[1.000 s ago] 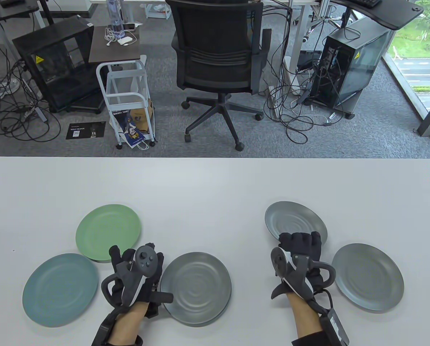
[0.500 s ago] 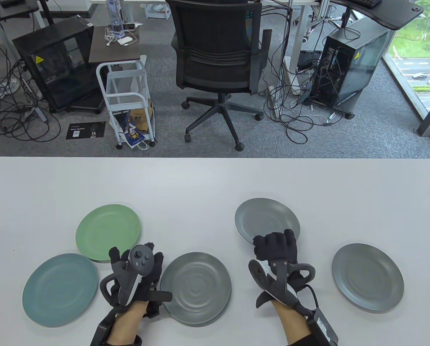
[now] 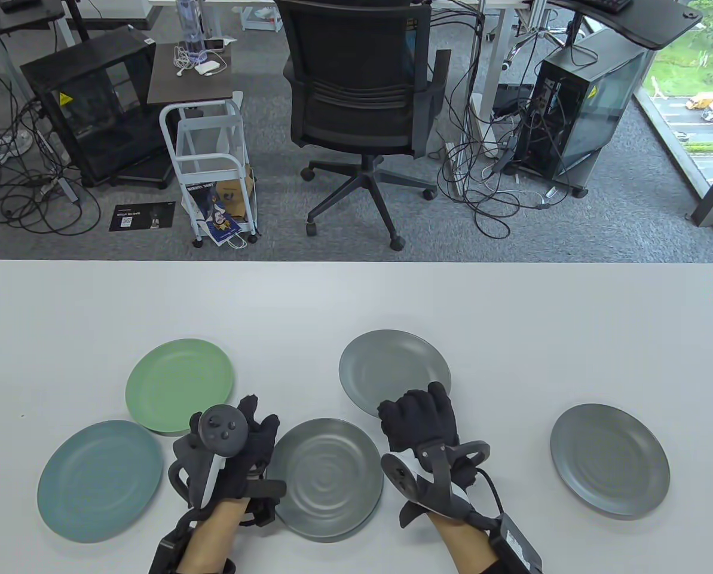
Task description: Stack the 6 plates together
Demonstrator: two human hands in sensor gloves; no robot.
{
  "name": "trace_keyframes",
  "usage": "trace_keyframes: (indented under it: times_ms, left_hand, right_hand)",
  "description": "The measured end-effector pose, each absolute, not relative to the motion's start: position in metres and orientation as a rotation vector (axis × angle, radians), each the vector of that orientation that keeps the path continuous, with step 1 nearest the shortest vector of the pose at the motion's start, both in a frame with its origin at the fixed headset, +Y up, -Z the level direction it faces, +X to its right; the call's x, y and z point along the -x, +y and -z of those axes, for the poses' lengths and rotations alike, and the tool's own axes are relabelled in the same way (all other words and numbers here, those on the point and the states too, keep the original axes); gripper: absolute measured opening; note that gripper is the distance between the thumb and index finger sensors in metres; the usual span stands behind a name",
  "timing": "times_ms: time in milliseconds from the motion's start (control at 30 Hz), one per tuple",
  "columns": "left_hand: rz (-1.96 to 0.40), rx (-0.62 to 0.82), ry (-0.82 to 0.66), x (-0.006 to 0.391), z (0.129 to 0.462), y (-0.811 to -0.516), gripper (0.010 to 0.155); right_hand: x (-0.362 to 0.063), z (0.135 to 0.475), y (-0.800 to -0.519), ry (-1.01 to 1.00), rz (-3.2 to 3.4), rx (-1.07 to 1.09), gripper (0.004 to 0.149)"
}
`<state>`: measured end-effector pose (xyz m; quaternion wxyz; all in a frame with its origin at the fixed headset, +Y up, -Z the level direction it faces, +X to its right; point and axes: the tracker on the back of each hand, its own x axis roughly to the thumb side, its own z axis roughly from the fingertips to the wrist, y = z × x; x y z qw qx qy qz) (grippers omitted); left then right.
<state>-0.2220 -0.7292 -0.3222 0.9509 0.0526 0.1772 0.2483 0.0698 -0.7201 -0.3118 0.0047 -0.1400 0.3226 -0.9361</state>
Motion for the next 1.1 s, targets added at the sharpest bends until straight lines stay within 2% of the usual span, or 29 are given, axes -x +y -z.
trace_keyframes:
  times_ms: [267,533,700,1000,1100]
  left_hand:
    - [-0.625,-0.105,0.358,0.225,0.321,-0.725,0.071]
    - [-0.787,-0.039,0.38,0.229,0.322,-0.731,0.073]
    - [-0.881,0.037,0.4,0.231,0.324,-0.737,0.074]
    - [-1.196,0.206,0.393,0.233,0.328,-0.758,0.071]
    - [-1.235,0.163,0.368,0.232,0.328,-0.758,0.07]
  right_hand:
    - [-0.05,0.3,-0.714,1.068,2.919,0.605,0.039]
    - [-0.033,0.292,-0.715,1.072,2.888,0.731,0.038]
    - [-0.025,0.287,-0.714,1.086,2.869,0.797,0.038]
    - [-0.022,0.284,-0.712,1.077,2.869,0.836,0.038]
    - [-0.022,0.284,-0.714,1.066,2.873,0.853,0.038]
